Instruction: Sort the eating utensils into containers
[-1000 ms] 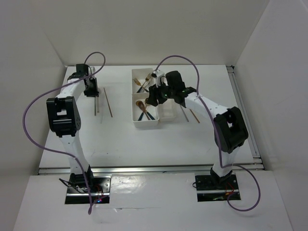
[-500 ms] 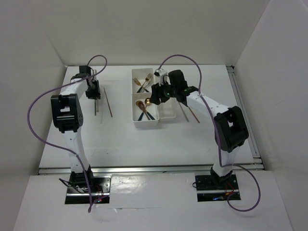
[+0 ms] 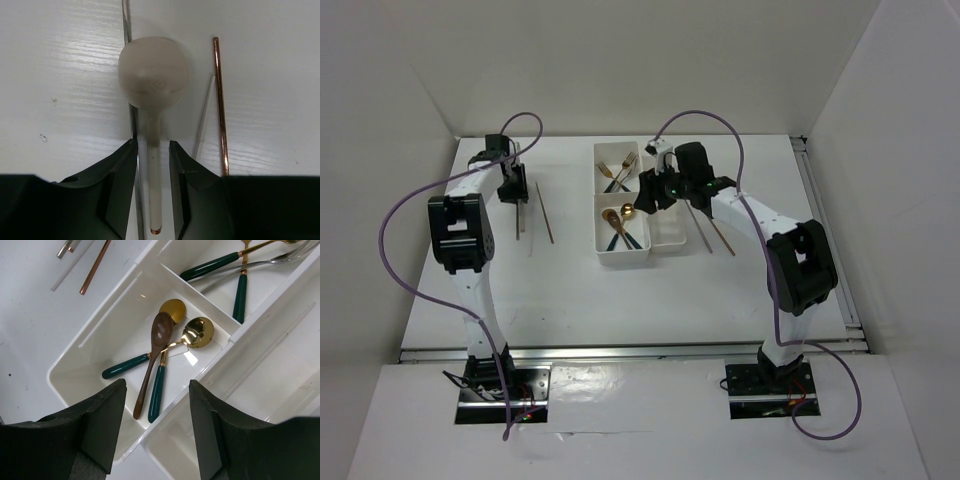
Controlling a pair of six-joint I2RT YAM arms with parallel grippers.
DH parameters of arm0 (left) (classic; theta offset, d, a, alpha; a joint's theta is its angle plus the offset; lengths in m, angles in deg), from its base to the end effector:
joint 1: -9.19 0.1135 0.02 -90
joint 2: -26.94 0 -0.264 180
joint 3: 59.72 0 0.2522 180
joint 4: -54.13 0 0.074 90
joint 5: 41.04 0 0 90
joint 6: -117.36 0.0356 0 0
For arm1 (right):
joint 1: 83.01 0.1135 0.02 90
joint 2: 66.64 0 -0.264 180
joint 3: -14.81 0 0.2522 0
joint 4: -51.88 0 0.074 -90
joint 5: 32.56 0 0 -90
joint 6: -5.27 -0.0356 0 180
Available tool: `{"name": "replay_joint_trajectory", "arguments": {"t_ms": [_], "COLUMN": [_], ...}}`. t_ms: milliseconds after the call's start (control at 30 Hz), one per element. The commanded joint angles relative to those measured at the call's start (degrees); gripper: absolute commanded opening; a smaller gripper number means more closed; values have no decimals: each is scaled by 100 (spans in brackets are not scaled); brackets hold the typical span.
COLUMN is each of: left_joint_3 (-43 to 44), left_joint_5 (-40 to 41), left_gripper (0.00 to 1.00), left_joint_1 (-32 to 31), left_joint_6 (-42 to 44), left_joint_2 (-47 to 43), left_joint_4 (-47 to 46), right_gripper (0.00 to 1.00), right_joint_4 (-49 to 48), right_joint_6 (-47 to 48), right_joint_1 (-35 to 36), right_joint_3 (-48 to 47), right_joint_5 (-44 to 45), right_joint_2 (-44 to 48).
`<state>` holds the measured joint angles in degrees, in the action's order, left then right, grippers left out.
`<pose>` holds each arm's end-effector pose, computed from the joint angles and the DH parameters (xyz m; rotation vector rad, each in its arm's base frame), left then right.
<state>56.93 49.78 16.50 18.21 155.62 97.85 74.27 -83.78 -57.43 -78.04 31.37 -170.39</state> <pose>0.4893 0.0633 0.1764 -0.3697 2.5167 0.0056 0.3712 0.1950 0.2641 -0.7580 2.0396 0.7369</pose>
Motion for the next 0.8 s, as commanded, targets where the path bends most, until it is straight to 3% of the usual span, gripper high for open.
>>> {"name": "replay_joint_trajectory", "arguments": {"t_ms": [0, 567, 667, 767], "left_joint_3": [195, 214, 214, 266], "left_joint_5": [147, 428, 428, 375], "left_gripper": [45, 41, 33, 14], "left_joint_1": [-2, -265, -265, -265], "left_joint_6": [71, 229, 229, 177], "left_joint_2": [385, 676, 781, 781], "left_joint_4": [89, 89, 89, 151], "right_gripper": [61, 60, 60, 60], "right_joint_4": [-71, -19, -19, -19], "right_joint_6": [10, -42, -42, -42], "right_joint_1": [-36, -203, -203, -255], "right_joint_3": [-239, -186, -186, -186], "right_joint_5": [-57, -57, -57, -57], "right_joint_2": [-41, -93, -93, -93]}}
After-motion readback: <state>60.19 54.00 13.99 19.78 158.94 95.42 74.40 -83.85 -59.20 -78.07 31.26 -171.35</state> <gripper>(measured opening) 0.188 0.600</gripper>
